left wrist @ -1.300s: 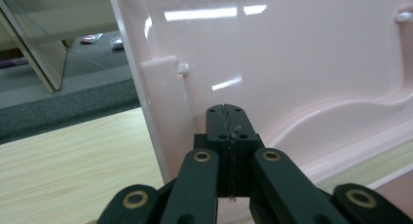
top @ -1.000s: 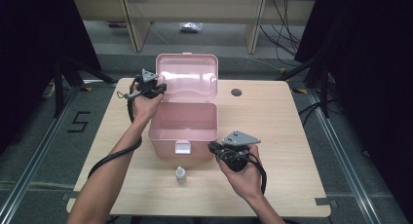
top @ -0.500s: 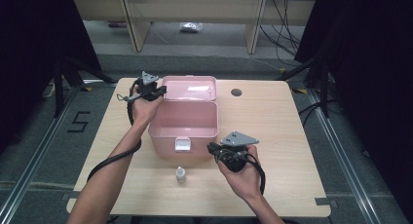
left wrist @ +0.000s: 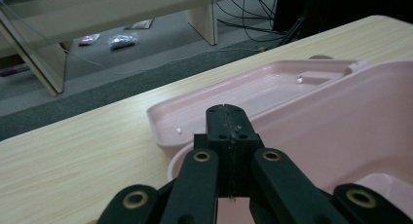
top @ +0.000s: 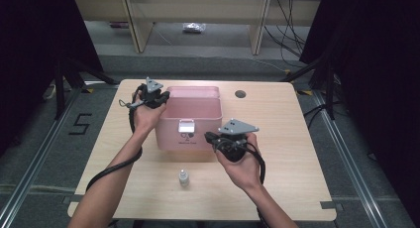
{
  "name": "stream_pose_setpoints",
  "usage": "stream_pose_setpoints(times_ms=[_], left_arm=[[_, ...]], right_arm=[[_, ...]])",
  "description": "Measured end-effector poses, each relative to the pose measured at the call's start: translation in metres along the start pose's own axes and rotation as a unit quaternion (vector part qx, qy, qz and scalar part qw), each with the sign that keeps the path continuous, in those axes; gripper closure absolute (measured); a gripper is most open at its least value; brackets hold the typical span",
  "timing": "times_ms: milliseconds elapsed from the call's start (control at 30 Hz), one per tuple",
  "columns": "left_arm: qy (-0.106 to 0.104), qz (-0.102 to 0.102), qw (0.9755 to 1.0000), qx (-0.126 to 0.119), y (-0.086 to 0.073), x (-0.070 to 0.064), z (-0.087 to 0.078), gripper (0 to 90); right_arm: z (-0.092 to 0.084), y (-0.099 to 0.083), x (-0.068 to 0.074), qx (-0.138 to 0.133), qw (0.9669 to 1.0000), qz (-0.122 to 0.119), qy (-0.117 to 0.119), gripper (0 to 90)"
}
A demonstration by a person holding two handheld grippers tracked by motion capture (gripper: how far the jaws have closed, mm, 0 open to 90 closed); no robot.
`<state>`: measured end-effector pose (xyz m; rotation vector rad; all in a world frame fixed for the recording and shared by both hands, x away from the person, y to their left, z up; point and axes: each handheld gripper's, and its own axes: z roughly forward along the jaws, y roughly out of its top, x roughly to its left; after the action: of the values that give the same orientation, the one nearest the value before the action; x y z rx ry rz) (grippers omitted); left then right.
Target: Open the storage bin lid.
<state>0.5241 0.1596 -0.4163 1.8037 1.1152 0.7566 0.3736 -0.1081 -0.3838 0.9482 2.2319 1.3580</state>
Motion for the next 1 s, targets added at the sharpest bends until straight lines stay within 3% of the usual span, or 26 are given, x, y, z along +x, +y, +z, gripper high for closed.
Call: stream_pose_setpoints(times_ms=[133,167,233,267,367,400,533,567,667,933,1000], left_arm=[[-0.003,0.004,1.0,-0.001,-0.005,0.001,0.0,89.8],[-0.004,0.021,0.9998,0.001,-0.007,-0.001,0.0,89.7],[-0.004,0.025,0.9997,0.003,-0.008,-0.002,0.0,89.7],[-0.006,0.021,0.9998,0.001,-0.01,-0.002,-0.001,89.8],[-0.006,0.027,0.9996,0.0,-0.011,-0.002,-0.002,89.7],[-0.006,0.027,0.9996,0.0,-0.011,-0.002,-0.002,89.7],[-0.011,0.031,0.9994,0.004,-0.012,-0.003,-0.004,89.7],[-0.014,0.02,0.9997,0.003,-0.012,-0.003,-0.005,89.7],[-0.014,0.021,0.9997,0.0,-0.01,-0.003,-0.008,89.6],[-0.021,0.022,0.9995,-0.006,-0.006,-0.004,-0.02,89.6],[-0.021,0.022,0.9995,-0.006,-0.006,-0.004,-0.024,89.5]], right_arm=[[0.016,0.011,0.0,-0.002,1.0,-0.004,0.009,87.6],[0.029,0.02,0.001,-0.004,1.0,0.002,0.004,88.1],[0.037,0.025,0.0,-0.009,0.9999,-0.005,-0.001,88.0],[0.052,0.033,-0.001,0.005,1.0,0.004,0.003,89.0],[0.062,0.032,0.004,0.027,0.9996,-0.004,0.005,90.0],[0.063,0.031,0.005,0.037,0.9992,-0.016,0.006,90.0],[0.065,0.028,0.009,0.041,0.999,-0.01,0.012,90.0],[0.064,0.027,0.011,0.044,0.9989,-0.007,0.011,90.0],[0.065,0.026,0.013,0.054,0.9981,-0.026,0.013,90.0],[0.063,0.016,0.02,0.069,0.9973,-0.011,0.023,90.0],[0.063,0.015,0.021,0.073,0.9968,-0.021,0.026,90.0]])
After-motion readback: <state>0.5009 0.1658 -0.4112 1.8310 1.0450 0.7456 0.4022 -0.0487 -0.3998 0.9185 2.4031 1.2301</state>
